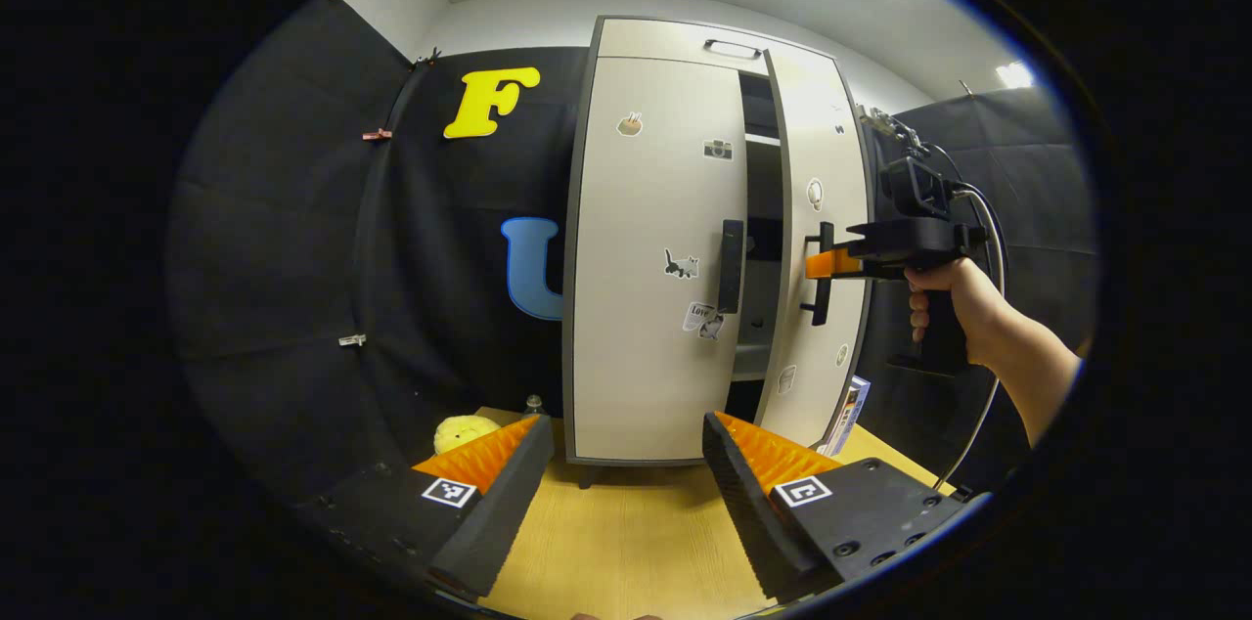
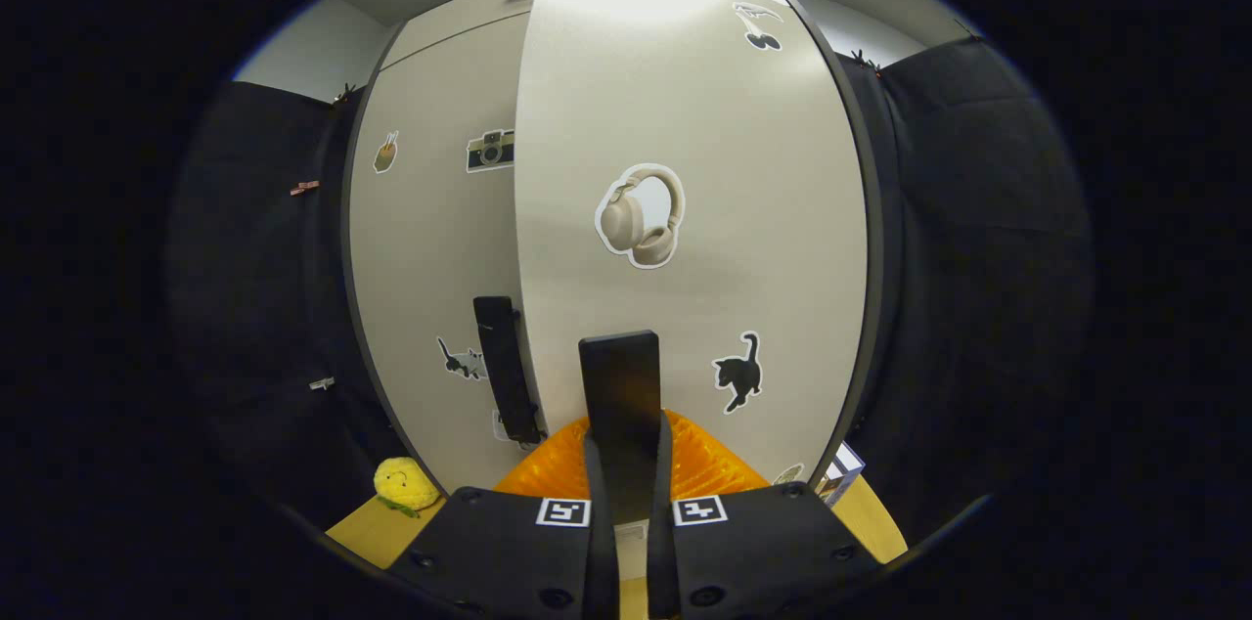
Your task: Open the right door of the double-door shoe cabinet with the right hand, and open the left door with the left hand.
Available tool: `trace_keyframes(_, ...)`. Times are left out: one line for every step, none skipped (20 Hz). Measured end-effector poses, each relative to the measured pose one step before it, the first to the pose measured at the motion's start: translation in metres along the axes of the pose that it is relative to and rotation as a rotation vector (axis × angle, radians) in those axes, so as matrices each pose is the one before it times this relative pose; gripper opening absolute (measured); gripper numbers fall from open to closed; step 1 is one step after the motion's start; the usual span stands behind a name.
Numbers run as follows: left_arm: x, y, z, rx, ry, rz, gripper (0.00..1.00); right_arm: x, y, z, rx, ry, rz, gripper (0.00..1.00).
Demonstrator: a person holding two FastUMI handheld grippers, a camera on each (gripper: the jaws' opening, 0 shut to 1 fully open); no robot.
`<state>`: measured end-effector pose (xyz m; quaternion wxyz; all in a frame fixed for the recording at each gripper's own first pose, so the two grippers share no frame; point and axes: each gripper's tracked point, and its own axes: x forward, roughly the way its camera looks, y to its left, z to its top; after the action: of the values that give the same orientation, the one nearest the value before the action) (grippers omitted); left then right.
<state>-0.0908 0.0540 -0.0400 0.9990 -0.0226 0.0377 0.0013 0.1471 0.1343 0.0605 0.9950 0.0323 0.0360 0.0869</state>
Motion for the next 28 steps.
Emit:
trace_keyframes(-0.00161,-0.00444,0.00058,-0.00118,-0.00186,0.00597,0.95,-0.00301,-0.00146,0.00056,-0.00434,-0.00394,0.01150,0.16)
trace_keyframes(-0.00004,-0.00460,0.00118,0.00142,-0.00041,0.00892,0.95,-0.00277,-0.00119,-0.00015,-0.00162,0.00016,0.01442,0.16)
trace_keyframes(-0.00163,-0.00508,0.00001,0.00288,0.00029,0.01080,0.95,-0.00296,-0.00041,-0.00008,0.00185,0.00172,0.01589,0.15)
trace_keyframes(-0.00223,-0.00549,0.00129,0.00099,-0.00083,0.00640,0.95,-0.00431,-0.00090,-0.00037,0.00365,0.00004,0.01472,0.15)
trace_keyframes(-0.00171,-0.00801,-0.00082,-0.00028,0.00034,0.00116,0.95,-0.00309,-0.00112,0.00090,0.00013,-0.00239,0.01284,0.15)
trace_keyframes(-0.00218,-0.00759,-0.00043,0.00178,0.00270,-0.00053,0.95,-0.00227,-0.00112,0.00075,-0.00255,-0.00425,0.01155,0.15)
trace_keyframes(-0.00268,-0.00811,-0.00140,0.00547,0.00368,0.00094,0.95,-0.00264,-0.00194,0.00024,-0.00240,-0.00109,0.01064,0.15)
trace_keyframes(-0.00258,-0.00619,-0.00058,0.00537,0.00219,0.00199,0.95,-0.00344,-0.00183,0.00005,0.00001,-0.00135,0.00806,0.15)
trace_keyframes(-0.00257,-0.00690,-0.00092,0.00346,0.00059,0.00325,0.95,-0.00448,-0.00260,-0.00128,-0.00372,-0.00395,0.00768,0.15)
trace_keyframes(-0.00256,-0.00650,0.00086,-0.00200,-0.00484,0.00252,0.95,-0.00393,-0.00333,0.00038,-0.00344,-0.00458,0.00416,0.16)
trace_keyframes(-0.00203,-0.00810,0.00071,-0.00641,-0.00496,-0.00388,0.95,-0.00317,-0.00359,-0.00003,-0.00269,-0.00245,0.00378,0.15)
trace_keyframes(-0.00136,-0.00947,0.00044,-0.00603,0.00045,-0.00782,0.95,-0.00303,-0.00336,0.00061,-0.00114,-0.00138,0.00202,0.15)
trace_keyframes(-0.00297,-0.00545,-0.00191,-0.00153,0.00246,-0.00191,0.95,-0.00239,-0.00325,0.00046,0.00284,0.00189,0.00153,0.15)
trace_keyframes(-0.00157,-0.00552,-0.00053,0.00089,0.00010,-0.00051,0.95,-0.00268,-0.00249,0.00003,0.00421,0.00264,0.00093,0.15)
trace_keyframes(-0.00086,-0.00535,0.00012,0.00137,-0.00076,-0.00050,0.95,-0.00186,-0.00196,-0.00001,0.00133,0.00409,-0.00039,0.15)
trace_keyframes(-0.00108,-0.00506,-0.00049,0.00122,0.00134,-0.00127,0.95,-0.00152,-0.00288,0.00042,-0.00532,0.00176,-0.00160,0.15)
trace_keyframes(-0.00047,-0.00590,-0.00095,0.00077,0.00170,-0.00407,0.95,-0.00146,-0.00316,-0.00036,-0.00453,0.00286,-0.00330,0.15)
trace_keyframes(0.00006,-0.00478,0.00027,0.00121,0.00056,-0.00457,0.95,-0.00246,-0.00223,-0.00011,-0.00149,0.00079,-0.00419,0.15)
trace_keyframes(-0.00040,-0.00330,0.00060,0.00226,-0.00075,-0.00293,0.95,-0.00149,-0.00240,0.00057,-0.00044,-0.00103,-0.00408,0.15)
trace_keyframes(-0.00036,-0.00362,0.00095,0.00278,-0.00285,-0.00307,0.95,-0.00152,-0.00194,0.00050,-0.00115,-0.00097,-0.00300,0.15)
trace_keyframes(-0.00169,-0.00308,0.00026,0.00257,-0.00321,-0.00269,0.95,-0.00100,-0.00286,-0.00075,-0.00140,0.00221,-0.00530,0.15)
trace_keyframes(-0.00071,-0.00266,0.00056,0.00186,-0.00078,-0.00361,0.95,-0.00146,-0.00343,-0.00016,-0.00424,0.00271,-0.00874,0.14)
trace_keyframes(0.00059,-0.00227,0.00025,0.00091,-0.00244,-0.00426,0.95,-0.00176,-0.00379,-0.00036,-0.00704,0.00135,-0.01102,0.14)
trace_keyframes(-0.00016,-0.00319,0.00101,0.00083,-0.00164,-0.00540,0.95,-0.00225,-0.00518,-0.00019,-0.00679,0.00118,-0.01302,0.14)
trace_keyframes(0.00056,-0.00253,-0.00014,0.00246,0.00102,-0.00571,0.95,-0.00134,-0.00576,0.00030,-0.00457,0.00161,-0.01760,0.14)
trace_keyframes(0.00107,-0.00209,-0.00068,0.00332,0.00258,-0.00474,0.96,-0.00215,-0.00728,0.00014,-0.00107,0.00180,-0.01968,0.14)
trace_keyframes(0.00018,-0.00138,-0.00089,0.00229,0.00131,-0.00505,0.95,-0.00181,-0.00770,-0.00078,-0.00264,0.00142,-0.02168,0.14)
trace_keyframes(0.00093,-0.00219,0.00001,0.00058,0.00178,-0.00577,0.95,-0.00118,-0.00786,-0.00087,-0.01021,0.00184,-0.02228,0.13)
